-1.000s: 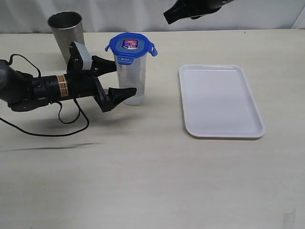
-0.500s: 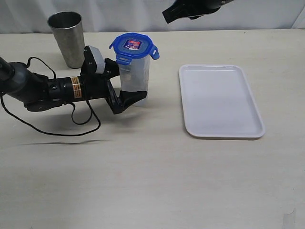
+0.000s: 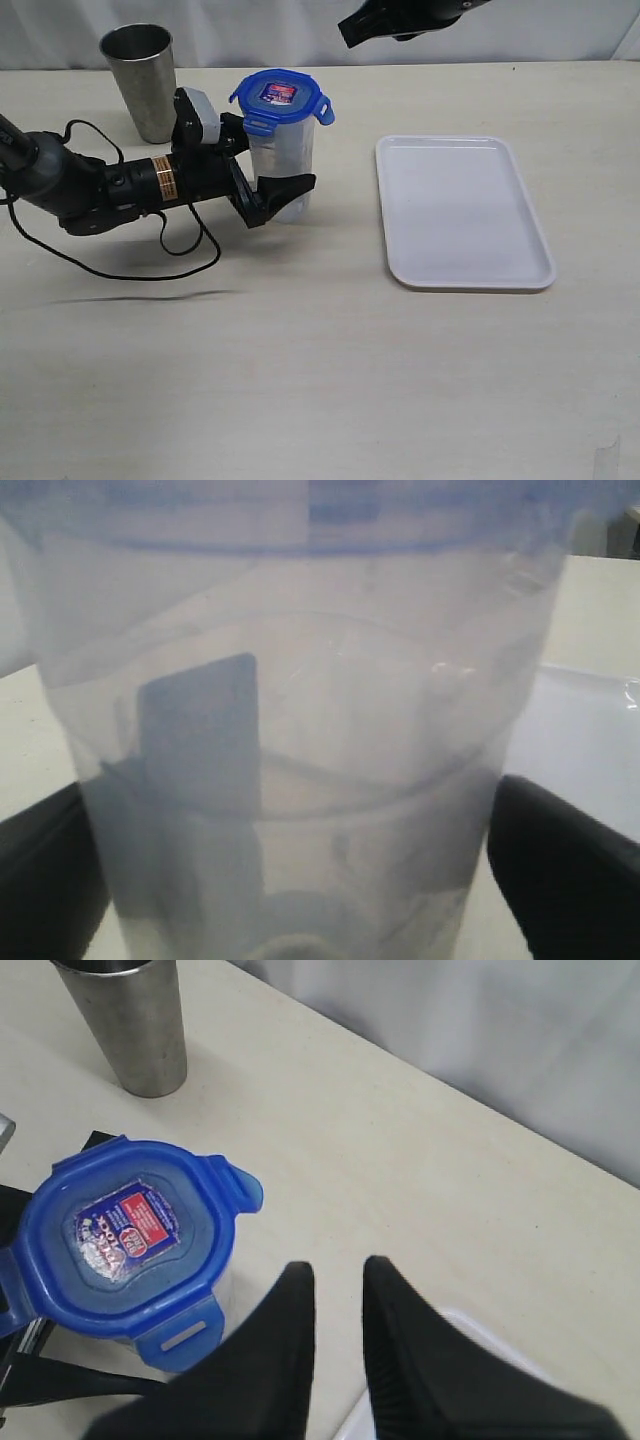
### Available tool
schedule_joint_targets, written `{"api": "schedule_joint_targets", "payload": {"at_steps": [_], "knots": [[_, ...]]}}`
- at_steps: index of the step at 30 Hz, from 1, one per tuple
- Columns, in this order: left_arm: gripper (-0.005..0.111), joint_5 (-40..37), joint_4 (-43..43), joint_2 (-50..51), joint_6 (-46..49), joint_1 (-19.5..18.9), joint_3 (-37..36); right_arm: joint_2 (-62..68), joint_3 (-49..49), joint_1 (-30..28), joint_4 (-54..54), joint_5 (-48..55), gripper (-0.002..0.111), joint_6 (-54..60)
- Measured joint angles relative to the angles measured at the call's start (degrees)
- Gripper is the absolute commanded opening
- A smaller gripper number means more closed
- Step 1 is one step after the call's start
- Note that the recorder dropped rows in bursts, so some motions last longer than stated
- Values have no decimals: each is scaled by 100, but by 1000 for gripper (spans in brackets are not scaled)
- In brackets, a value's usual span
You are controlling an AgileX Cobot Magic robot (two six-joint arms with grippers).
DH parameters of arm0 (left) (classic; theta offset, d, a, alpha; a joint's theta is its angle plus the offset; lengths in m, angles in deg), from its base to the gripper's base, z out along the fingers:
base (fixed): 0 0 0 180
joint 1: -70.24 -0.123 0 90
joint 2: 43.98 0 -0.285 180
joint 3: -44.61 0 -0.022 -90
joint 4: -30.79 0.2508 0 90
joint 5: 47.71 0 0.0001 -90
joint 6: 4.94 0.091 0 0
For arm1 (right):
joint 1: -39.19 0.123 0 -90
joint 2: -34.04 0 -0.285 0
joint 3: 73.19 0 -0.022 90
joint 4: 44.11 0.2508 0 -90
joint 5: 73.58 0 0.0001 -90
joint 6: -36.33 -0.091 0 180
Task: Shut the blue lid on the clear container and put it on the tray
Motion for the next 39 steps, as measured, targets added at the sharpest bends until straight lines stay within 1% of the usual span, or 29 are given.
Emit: {"api": "schedule_joint_targets", "payload": {"at_steps": [9, 10, 12, 17, 19, 22, 23, 24, 29, 35, 39], "knots": [[89, 44, 122, 0, 0, 10, 0, 0, 0, 0, 0, 0, 18, 0], [86, 44, 126, 0, 0, 10, 0, 0, 0, 0, 0, 0, 18, 0], [75, 57, 126, 0, 0, 10, 0, 0, 0, 0, 0, 0, 18, 0], [51, 70, 136, 0, 0, 10, 0, 0, 0, 0, 68, 10, 18, 0], [36, 70, 150, 0, 0, 10, 0, 0, 0, 0, 83, 31, 18, 0], [9, 80, 150, 0, -32, 10, 0, 0, 0, 0, 93, 80, 18, 0], [2, 80, 150, 0, -65, 10, 0, 0, 0, 0, 106, 93, 18, 0], [0, 69, 150, 0, -80, 10, 0, 0, 0, 0, 106, 125, 18, 0], [0, 87, 272, 0, -164, -69, 0, 0, 0, 0, 106, 244, 18, 0], [0, 242, 814, 0, -340, -418, 0, 0, 0, 0, 106, 393, 18, 0], [0, 318, 1086, -12, -475, -511, -12, -8, 0, 0, 149, 432, 18, 74]]}}
